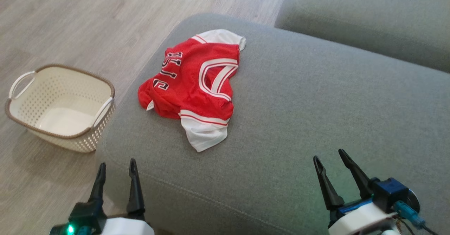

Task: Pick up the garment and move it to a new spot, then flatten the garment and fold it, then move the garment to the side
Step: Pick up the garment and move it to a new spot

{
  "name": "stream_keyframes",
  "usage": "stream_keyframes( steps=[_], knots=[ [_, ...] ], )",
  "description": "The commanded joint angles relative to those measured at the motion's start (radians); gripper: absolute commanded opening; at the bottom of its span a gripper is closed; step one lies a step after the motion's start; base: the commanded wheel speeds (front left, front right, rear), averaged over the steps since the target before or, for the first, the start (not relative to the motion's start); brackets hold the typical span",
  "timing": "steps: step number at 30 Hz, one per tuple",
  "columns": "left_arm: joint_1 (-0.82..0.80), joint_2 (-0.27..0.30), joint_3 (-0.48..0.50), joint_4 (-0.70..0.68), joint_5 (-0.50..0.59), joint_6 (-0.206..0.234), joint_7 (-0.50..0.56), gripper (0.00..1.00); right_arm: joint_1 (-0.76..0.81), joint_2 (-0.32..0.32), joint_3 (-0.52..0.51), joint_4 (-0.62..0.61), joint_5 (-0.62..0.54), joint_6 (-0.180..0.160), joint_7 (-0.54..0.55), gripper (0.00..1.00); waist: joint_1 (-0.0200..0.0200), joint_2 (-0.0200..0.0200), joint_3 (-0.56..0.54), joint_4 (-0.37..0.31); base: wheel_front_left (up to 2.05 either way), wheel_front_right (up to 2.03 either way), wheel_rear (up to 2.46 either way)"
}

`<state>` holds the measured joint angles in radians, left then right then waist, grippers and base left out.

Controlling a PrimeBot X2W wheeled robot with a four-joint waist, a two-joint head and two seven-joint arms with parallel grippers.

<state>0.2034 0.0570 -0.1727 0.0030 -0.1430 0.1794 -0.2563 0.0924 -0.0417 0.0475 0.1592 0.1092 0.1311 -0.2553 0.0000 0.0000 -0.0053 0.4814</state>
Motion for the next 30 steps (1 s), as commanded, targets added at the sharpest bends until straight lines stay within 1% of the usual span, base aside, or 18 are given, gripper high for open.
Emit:
stream_keyframes(
  steps=[1,4,7,10,15,16,20,22,26,30],
  knots=[
    [-0.037,-0.007,0.037,-0.038,-0.002,0.007,-0.006,1.0,-0.045,-0.009,0.022,-0.026,-0.007,0.0,-0.006,1.0,0.0,0.0,0.012,0.006,0.0,0.0,0.0],
    [-0.045,-0.007,0.045,-0.045,-0.011,0.011,-0.006,1.0,-0.052,-0.009,0.019,-0.027,-0.015,0.0,-0.006,1.0,0.0,0.0,0.031,0.007,0.0,0.0,0.0],
    [-0.089,-0.007,0.068,-0.044,-0.008,-0.003,-0.006,1.0,-0.054,-0.009,0.002,-0.031,-0.027,0.0,-0.006,1.0,0.0,0.0,0.054,0.006,0.0,0.0,0.0],
    [-0.172,-0.007,0.097,-0.054,-0.003,-0.019,-0.006,1.0,-0.067,-0.009,-0.008,-0.04,-0.054,0.0,-0.006,1.0,0.0,0.0,0.103,-0.015,0.0,0.0,0.0],
    [-0.375,0.009,0.131,-0.023,0.026,-0.07,-0.006,1.0,-0.104,-0.009,-0.028,-0.054,-0.105,0.0,-0.006,1.0,0.0,0.0,0.195,-0.056,0.0,0.0,0.0],
    [-0.375,0.009,0.131,-0.023,0.026,-0.07,-0.006,1.0,-0.104,-0.009,-0.028,-0.054,-0.105,0.0,-0.006,1.0,0.0,0.0,0.195,-0.056,0.0,0.0,0.0],
    [-0.543,0.037,0.163,0.098,0.007,-0.103,-0.006,1.0,-0.14,-0.009,-0.045,-0.063,-0.13,0.0,-0.006,1.0,0.0,0.0,0.268,-0.097,0.0,0.0,0.0],
    [-0.634,0.052,0.165,0.186,-0.009,-0.128,0.005,1.0,-0.159,-0.009,-0.056,-0.07,-0.145,0.0,-0.006,1.0,0.0,0.0,0.303,-0.113,0.0,0.0,0.0],
    [-0.811,0.066,0.158,0.354,-0.054,-0.181,0.102,1.0,-0.189,-0.009,-0.074,-0.083,-0.173,0.0,-0.006,1.0,0.0,0.0,0.37,-0.14,0.0,0.0,0.0],
    [-0.964,0.084,0.168,0.514,-0.106,-0.225,0.201,1.0,-0.224,-0.012,-0.078,-0.099,-0.19,0.0,-0.006,1.0,0.0,0.0,0.436,-0.167,0.0,0.0,0.0]
  ],
)
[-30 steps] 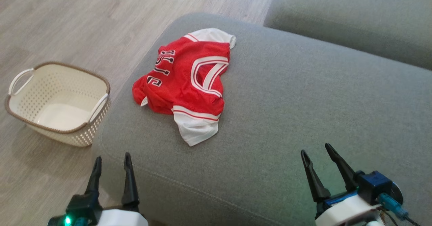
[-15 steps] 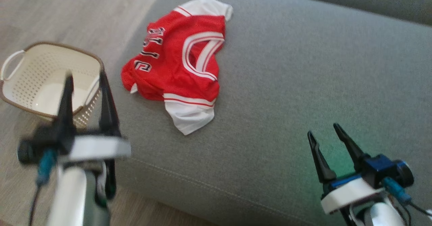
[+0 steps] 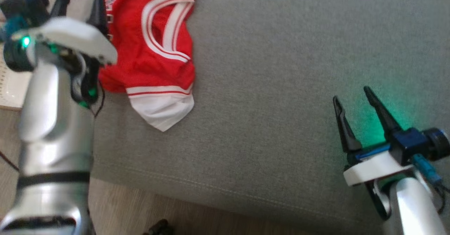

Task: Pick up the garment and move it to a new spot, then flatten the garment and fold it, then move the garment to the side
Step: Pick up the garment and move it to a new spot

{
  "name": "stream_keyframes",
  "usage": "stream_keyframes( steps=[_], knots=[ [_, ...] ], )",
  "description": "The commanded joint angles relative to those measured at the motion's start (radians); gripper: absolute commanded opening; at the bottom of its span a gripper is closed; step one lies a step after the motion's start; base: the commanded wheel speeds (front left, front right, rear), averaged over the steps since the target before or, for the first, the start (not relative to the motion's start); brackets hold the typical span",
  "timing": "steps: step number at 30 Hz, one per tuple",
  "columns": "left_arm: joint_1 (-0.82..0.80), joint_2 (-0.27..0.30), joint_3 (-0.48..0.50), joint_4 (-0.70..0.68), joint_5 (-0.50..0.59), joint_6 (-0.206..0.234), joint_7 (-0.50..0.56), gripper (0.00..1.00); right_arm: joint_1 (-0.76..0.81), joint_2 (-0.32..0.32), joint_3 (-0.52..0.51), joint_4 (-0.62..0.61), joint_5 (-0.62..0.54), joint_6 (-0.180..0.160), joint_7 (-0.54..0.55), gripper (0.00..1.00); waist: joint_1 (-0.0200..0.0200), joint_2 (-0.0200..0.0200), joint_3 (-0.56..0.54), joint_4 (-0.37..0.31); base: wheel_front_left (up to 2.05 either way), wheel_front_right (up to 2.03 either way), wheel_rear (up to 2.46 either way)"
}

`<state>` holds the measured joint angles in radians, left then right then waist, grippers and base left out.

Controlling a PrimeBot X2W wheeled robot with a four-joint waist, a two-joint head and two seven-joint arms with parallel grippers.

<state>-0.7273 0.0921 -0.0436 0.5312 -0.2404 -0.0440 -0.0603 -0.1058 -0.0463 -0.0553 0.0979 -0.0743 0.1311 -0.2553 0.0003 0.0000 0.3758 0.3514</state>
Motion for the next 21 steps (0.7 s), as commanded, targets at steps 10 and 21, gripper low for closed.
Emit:
stream_keyframes(
  steps=[10,21],
  knots=[
    [-0.189,0.089,-0.003,0.328,-0.061,-0.062,0.205,1.0,-0.069,-0.024,0.013,-0.043,-0.012,0.0,-0.006,1.0,-0.0003,0.0,0.132,-0.087,0.0,0.0,0.0],
    [-0.208,0.079,-0.026,0.57,-0.071,-0.057,0.21,1.0,-0.118,-0.016,0.048,-0.06,-0.004,0.0,-0.006,1.0,-0.0003,0.0,0.151,-0.113,0.0,0.0,0.0]
  ],
)
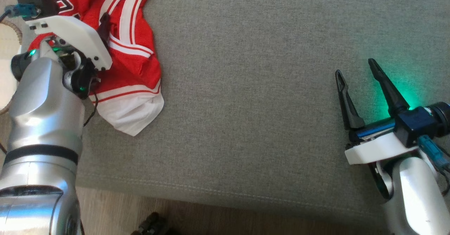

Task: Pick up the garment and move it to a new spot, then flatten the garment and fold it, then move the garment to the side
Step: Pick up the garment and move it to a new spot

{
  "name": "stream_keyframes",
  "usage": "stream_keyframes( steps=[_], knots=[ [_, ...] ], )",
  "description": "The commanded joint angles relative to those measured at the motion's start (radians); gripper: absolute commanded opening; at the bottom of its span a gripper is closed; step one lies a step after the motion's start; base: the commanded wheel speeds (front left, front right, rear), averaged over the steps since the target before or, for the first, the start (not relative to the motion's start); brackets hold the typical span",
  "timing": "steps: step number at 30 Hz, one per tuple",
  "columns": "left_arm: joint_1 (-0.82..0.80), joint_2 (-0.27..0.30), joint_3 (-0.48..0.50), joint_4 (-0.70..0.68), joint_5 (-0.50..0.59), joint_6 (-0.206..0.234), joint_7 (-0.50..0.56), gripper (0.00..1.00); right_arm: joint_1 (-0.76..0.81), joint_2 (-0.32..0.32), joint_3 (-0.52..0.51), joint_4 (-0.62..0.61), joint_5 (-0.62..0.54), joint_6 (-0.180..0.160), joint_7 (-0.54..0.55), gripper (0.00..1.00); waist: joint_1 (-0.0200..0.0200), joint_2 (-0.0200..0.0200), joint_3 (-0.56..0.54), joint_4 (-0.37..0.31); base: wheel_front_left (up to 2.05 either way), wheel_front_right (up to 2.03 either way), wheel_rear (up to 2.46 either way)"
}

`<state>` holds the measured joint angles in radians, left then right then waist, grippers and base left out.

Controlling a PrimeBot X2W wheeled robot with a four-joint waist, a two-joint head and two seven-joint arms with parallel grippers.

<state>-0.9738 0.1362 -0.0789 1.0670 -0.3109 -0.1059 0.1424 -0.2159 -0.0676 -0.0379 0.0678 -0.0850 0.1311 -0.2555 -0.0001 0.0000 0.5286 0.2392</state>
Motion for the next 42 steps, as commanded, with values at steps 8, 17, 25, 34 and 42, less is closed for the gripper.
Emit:
stream_keyframes(
  steps=[8,17,25,34,42],
  knots=[
    [0.036,0.047,-0.005,0.066,-0.004,-0.009,-0.132,0.0,0.0,0.01,0.049,-0.011,0.024,0.0,-0.006,1.0,0.0001,0.0,-0.061,-0.011,0.0,0.0,0.0],
    [0.063,0.09,-0.023,-0.025,0.018,-0.013,-0.374,0.0,0.038,0.017,0.073,0.007,0.083,0.0,-0.006,1.0,0.0001,0.0,-0.24,-0.076,0.0,0.0,0.0],
    [0.114,0.108,-0.051,-0.217,0.024,-0.016,-0.37,0.0,0.067,0.017,0.079,-0.033,0.17,0.0,-0.006,1.0,0.0001,0.0,-0.357,-0.21,0.0,0.0,0.0],
    [0.2,0.097,-0.083,-0.554,0.012,0.016,-0.186,0.0,0.058,0.017,0.074,-0.081,0.232,0.0,-0.006,1.0,0.0001,0.0,-0.36,-0.44,0.0,0.0,0.0],
    [0.252,0.081,-0.136,-0.782,0.021,0.049,-0.02,0.0,0.033,0.017,0.074,-0.106,0.29,0.0,-0.006,1.0,0.0001,0.0,-0.293,-0.621,0.0,0.0,0.0]
  ],
)
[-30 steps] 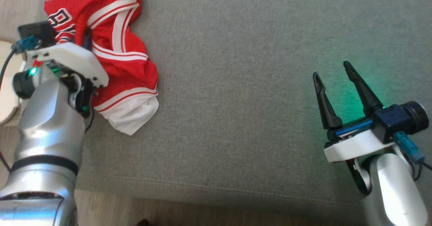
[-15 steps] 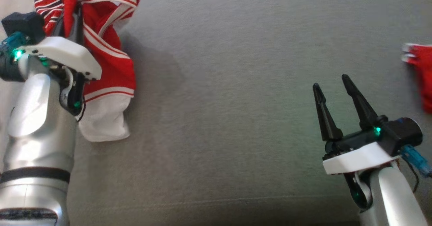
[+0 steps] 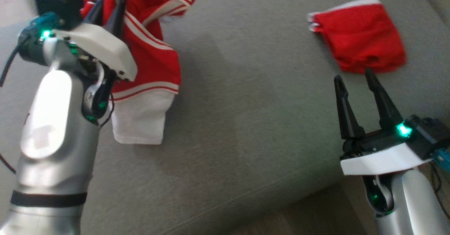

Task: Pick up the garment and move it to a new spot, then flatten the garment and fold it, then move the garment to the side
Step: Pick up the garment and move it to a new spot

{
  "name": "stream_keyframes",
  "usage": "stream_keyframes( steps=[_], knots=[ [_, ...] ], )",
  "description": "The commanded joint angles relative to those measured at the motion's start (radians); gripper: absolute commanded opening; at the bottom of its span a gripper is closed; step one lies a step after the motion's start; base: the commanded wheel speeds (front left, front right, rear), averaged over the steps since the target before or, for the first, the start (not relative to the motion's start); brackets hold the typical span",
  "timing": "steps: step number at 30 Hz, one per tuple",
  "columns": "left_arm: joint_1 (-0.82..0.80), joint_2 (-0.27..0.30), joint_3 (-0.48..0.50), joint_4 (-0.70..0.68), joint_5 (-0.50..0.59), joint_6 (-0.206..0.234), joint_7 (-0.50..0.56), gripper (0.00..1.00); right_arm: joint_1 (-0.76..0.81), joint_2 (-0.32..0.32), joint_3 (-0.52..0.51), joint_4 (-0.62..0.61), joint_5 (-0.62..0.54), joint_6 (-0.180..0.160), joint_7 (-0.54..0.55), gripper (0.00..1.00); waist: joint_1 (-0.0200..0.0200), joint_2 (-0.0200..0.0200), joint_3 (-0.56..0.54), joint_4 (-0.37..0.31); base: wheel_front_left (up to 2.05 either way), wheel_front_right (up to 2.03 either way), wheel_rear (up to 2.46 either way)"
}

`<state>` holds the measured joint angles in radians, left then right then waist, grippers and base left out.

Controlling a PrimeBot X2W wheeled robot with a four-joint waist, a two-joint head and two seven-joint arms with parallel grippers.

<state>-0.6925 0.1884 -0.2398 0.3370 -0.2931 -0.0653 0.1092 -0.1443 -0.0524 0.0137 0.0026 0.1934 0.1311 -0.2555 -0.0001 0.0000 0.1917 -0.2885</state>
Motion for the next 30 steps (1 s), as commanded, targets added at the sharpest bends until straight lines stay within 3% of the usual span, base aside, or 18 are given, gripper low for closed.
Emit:
stream_keyframes(
  steps=[1,7,15,17,22,30],
  knots=[
    [-0.026,0.027,0.017,-0.066,0.004,0.01,0.03,0.0,-0.042,0.002,0.024,-0.043,0.019,0.0,-0.006,1.0,0.0001,0.0,0.056,-0.111,0.0,0.0,0.0],
    [-0.005,0.011,-0.048,-0.046,0.027,0.01,0.098,0.0,-0.056,0.002,0.031,-0.045,0.065,0.0,-0.006,1.0,0.0001,0.0,0.129,-0.182,0.0,0.0,0.0],
    [-0.027,-0.029,-0.087,0.136,0.061,0.038,0.033,0.0,-0.077,0.002,0.045,-0.047,0.092,0.0,-0.006,1.0,0.0001,0.0,0.189,-0.195,0.0,0.0,0.0],
    [-0.035,-0.049,-0.095,0.182,0.063,0.042,-0.009,1.0,-0.079,0.002,0.045,-0.045,0.09,0.0,-0.006,1.0,0.0001,0.0,0.186,-0.186,0.0,0.0,0.0],
    [-0.042,-0.09,-0.106,0.239,0.062,0.063,-0.142,1.0,-0.064,0.002,0.057,-0.034,0.064,0.0,-0.006,1.0,0.0001,0.0,0.146,-0.13,0.0,0.0,0.0],
    [0.064,-0.13,-0.078,0.215,-0.047,0.085,-0.322,1.0,-0.027,0.002,0.083,0.016,0.007,0.0,-0.006,1.0,0.0001,0.0,0.027,0.045,0.0,0.0,0.0]
  ],
)
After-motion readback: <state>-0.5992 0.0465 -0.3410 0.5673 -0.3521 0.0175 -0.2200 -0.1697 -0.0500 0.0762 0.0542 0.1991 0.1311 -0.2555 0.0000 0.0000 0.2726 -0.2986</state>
